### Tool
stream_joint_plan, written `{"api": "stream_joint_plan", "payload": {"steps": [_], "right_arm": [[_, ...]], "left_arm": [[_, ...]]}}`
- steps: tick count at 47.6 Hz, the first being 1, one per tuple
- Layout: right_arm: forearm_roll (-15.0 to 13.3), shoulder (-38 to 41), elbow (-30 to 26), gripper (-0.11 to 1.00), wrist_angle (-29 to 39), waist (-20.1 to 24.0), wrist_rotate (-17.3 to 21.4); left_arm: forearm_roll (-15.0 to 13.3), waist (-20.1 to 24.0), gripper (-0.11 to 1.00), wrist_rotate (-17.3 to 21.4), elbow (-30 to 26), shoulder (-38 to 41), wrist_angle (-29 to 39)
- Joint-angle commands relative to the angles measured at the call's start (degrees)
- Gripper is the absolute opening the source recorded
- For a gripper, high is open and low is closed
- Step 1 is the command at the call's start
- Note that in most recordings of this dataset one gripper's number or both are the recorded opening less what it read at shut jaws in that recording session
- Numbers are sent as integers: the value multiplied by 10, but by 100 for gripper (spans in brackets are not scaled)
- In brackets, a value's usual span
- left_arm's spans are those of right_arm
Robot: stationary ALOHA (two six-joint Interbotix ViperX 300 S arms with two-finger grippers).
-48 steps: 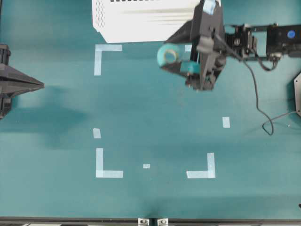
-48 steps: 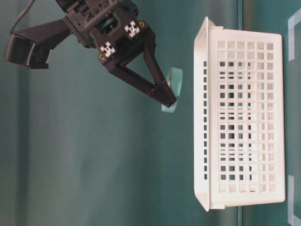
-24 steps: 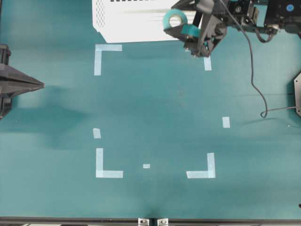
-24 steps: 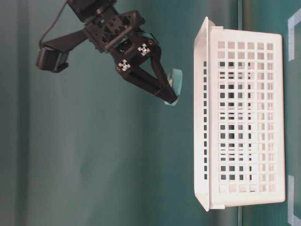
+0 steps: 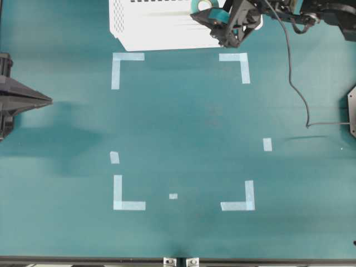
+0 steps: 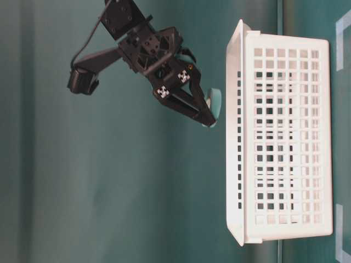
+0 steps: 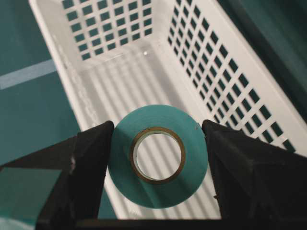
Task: Put the tape in the middle into the white basket.
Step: 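Lower the tape roll into the basket and open the right gripper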
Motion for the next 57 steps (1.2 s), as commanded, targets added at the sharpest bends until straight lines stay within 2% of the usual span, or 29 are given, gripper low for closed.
{"api": "stream_joint_plan", "payload": {"steps": [1,54,57], "right_arm": [[-1,3,-24,66,-6,-6,1],[-1,19,-25,66,-4,-19,-1],[-7,19,-24,81,-4,-19,-4]], "left_arm": [[-1,0,-11,0,-6,4,-4],[-1,0,-11,-1,-6,5,-4],[-1,1,-11,-1,-6,5,-4]]}}
